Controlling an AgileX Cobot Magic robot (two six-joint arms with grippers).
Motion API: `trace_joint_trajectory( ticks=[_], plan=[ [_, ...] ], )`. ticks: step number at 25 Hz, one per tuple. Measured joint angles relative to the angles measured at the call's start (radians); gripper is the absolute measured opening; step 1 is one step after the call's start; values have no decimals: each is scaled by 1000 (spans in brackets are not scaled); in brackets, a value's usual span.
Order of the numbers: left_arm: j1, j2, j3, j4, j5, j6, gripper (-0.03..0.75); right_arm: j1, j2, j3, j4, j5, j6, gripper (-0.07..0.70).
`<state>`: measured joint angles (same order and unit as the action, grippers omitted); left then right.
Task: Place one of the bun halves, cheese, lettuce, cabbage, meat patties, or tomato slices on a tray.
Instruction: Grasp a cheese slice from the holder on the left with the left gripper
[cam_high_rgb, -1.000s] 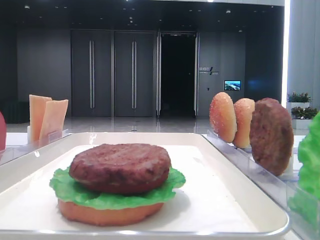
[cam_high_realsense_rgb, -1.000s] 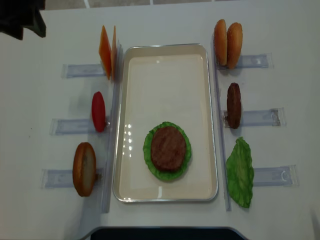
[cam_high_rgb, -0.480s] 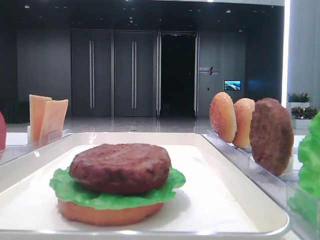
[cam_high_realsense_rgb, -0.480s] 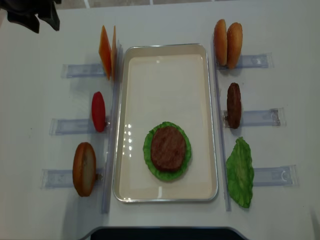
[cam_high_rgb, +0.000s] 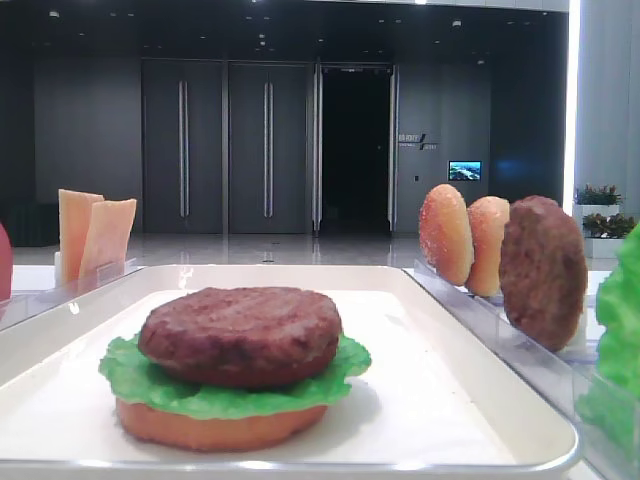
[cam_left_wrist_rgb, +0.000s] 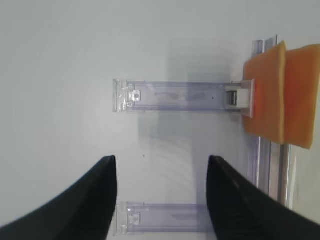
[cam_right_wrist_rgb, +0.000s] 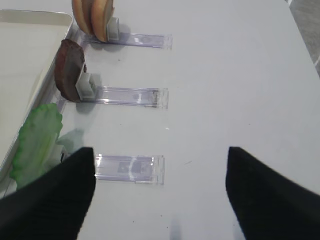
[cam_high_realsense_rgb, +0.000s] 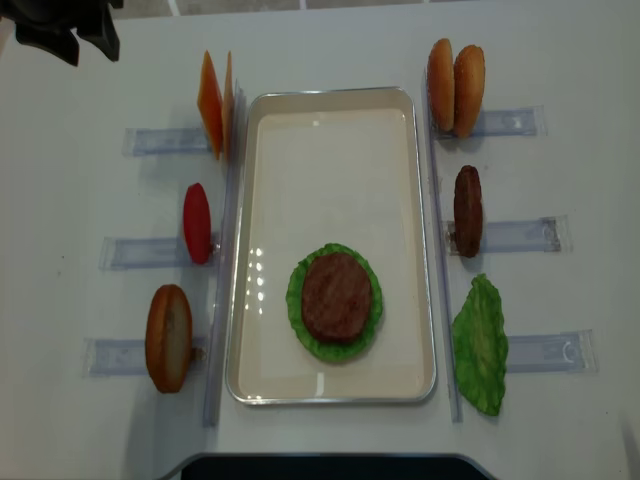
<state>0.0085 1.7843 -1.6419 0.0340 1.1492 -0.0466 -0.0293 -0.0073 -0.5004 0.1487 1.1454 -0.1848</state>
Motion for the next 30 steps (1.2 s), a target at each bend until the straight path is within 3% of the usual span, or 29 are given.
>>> trace_joint_trajectory(
  ticks=[10,20,30],
  plan=[
    [0,62,-1,0,-70,0,433,0,0,0,0,0,0,542],
    [0,106,-1,0,-90,0,433,0,0,0,0,0,0,542],
    [-88,106,-1,-1,-105,-53,433,0,0,0,0,0,0,542]
  ],
)
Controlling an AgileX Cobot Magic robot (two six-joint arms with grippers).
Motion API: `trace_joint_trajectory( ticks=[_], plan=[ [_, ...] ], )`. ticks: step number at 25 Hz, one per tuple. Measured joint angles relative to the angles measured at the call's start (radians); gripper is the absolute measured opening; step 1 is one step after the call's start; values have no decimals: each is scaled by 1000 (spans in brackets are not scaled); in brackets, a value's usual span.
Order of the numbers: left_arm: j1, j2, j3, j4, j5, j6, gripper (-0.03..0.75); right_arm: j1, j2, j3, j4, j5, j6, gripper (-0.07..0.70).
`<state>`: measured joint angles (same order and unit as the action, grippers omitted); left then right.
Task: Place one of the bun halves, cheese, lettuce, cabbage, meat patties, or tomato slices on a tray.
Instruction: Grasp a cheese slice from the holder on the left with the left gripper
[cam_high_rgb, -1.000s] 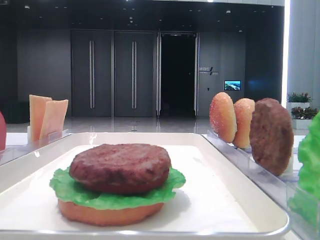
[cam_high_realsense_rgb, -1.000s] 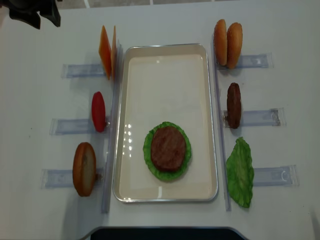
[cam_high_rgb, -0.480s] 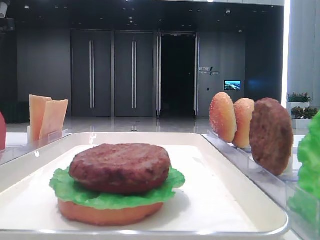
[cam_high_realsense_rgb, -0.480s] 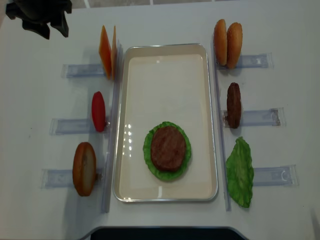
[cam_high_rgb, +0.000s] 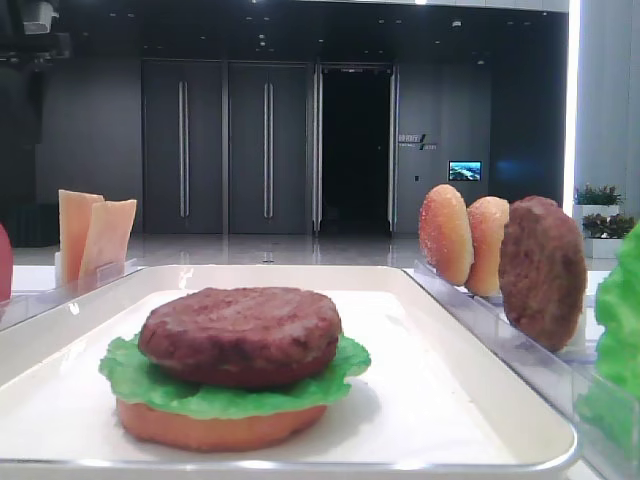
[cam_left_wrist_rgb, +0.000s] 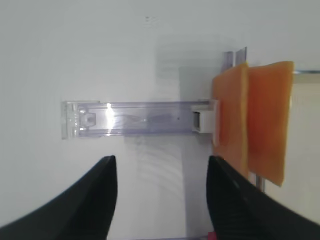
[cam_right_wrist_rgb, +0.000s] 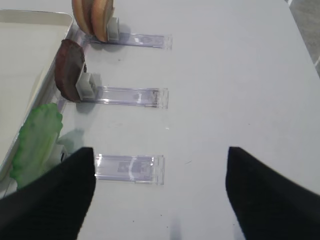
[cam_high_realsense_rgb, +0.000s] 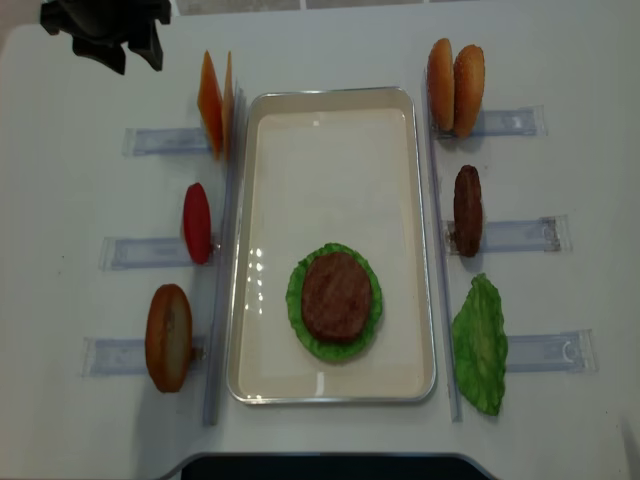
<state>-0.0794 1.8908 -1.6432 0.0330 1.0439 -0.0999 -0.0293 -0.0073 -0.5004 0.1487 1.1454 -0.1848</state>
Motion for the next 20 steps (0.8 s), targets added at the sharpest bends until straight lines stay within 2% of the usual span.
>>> trace_joint_trajectory(
  ticks=[11,20],
  plan=[
    [-103,0,0,-3,-68,-79,433,0,0,0,0,0,0,542],
    [-160,0,0,-3,-98,-125,433,0,0,0,0,0,0,542]
  ],
)
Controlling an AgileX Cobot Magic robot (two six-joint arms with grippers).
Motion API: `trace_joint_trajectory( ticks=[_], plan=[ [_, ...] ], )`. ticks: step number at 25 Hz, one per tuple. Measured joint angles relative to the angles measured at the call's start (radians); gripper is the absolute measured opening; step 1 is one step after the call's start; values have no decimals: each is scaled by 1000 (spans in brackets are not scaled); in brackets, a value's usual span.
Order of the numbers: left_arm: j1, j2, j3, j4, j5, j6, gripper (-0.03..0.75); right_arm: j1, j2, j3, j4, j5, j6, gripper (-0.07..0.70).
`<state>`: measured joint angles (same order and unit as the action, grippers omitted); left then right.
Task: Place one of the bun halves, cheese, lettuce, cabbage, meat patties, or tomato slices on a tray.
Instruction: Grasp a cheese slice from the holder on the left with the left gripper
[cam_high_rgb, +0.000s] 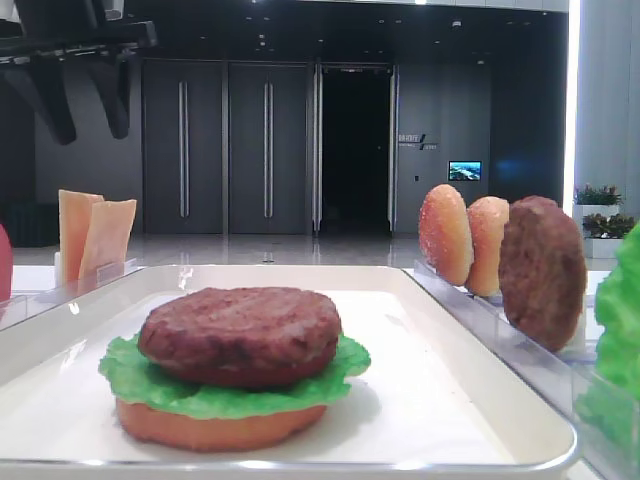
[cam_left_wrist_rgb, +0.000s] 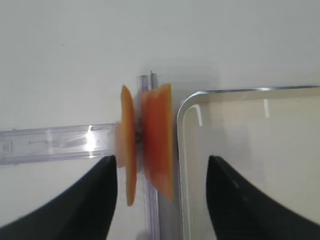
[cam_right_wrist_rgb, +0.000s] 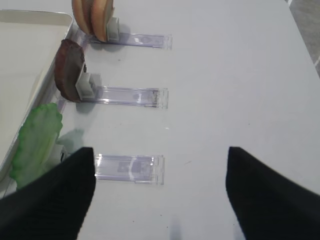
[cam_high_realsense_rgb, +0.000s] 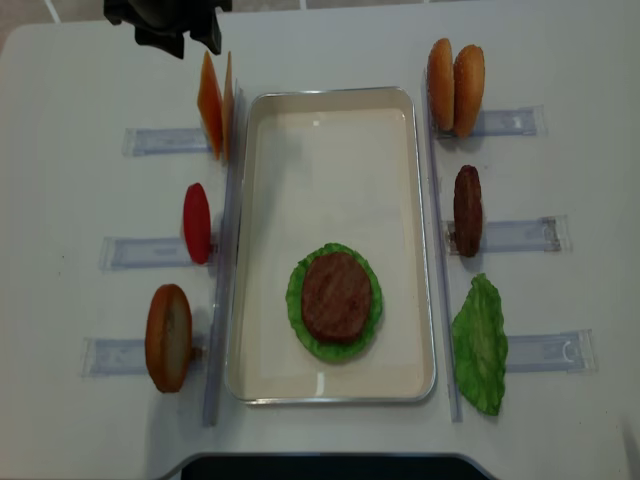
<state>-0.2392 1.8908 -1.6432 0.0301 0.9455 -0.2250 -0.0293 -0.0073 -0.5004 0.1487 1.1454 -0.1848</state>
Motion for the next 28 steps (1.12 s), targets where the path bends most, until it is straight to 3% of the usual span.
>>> trace_joint_trajectory(
  ticks=[10,28],
  plan=[
    [-27,10,0,7,-52,-42,433,0,0,0,0,0,0,542],
    [-28,88,0,5,-75,-45,433,0,0,0,0,0,0,542]
  ],
)
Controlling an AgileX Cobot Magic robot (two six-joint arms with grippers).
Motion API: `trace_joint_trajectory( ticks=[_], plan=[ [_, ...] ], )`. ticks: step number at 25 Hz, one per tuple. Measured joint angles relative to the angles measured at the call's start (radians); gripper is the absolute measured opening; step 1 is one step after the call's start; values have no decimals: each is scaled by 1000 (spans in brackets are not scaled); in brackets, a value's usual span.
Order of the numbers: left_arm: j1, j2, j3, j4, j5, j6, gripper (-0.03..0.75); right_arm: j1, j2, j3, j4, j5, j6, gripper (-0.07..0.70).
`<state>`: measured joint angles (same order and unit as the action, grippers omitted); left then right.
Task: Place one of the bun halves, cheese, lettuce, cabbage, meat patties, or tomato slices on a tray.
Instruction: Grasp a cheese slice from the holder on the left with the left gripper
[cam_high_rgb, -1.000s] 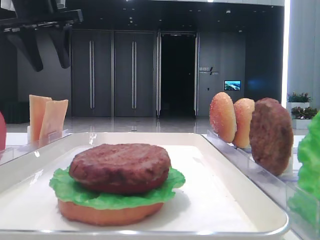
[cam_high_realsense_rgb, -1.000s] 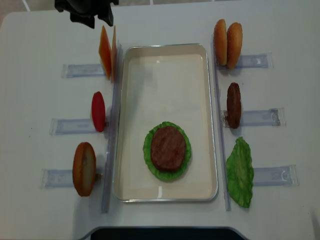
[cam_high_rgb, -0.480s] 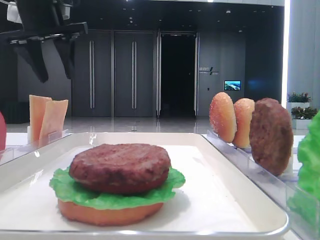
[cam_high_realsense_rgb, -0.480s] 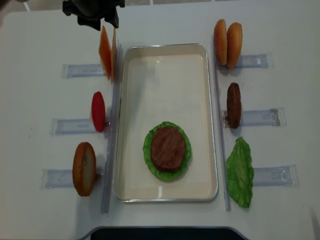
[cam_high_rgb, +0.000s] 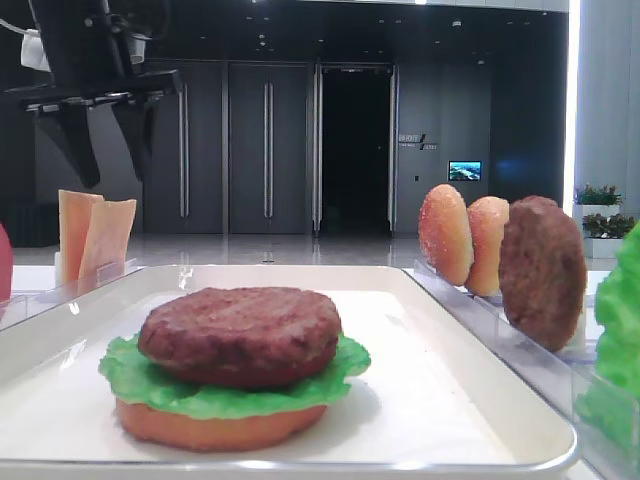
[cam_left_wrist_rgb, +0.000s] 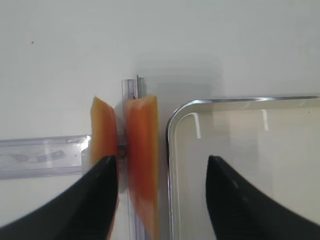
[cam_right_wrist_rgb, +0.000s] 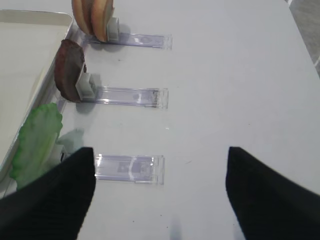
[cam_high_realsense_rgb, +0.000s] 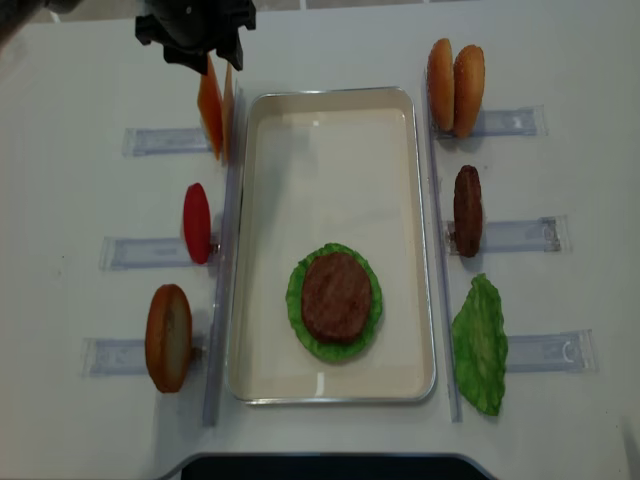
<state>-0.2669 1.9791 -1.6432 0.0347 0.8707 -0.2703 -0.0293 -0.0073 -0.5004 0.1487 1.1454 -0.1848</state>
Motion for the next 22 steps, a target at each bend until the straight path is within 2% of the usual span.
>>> trace_joint_trajectory(
  ticks=[15,22],
  plan=[
    [-4,54,0,0,-20,0,433,0,0,0,0,0,0,542],
    [-5,74,0,17,14,0,433,0,0,0,0,0,0,542]
  ],
)
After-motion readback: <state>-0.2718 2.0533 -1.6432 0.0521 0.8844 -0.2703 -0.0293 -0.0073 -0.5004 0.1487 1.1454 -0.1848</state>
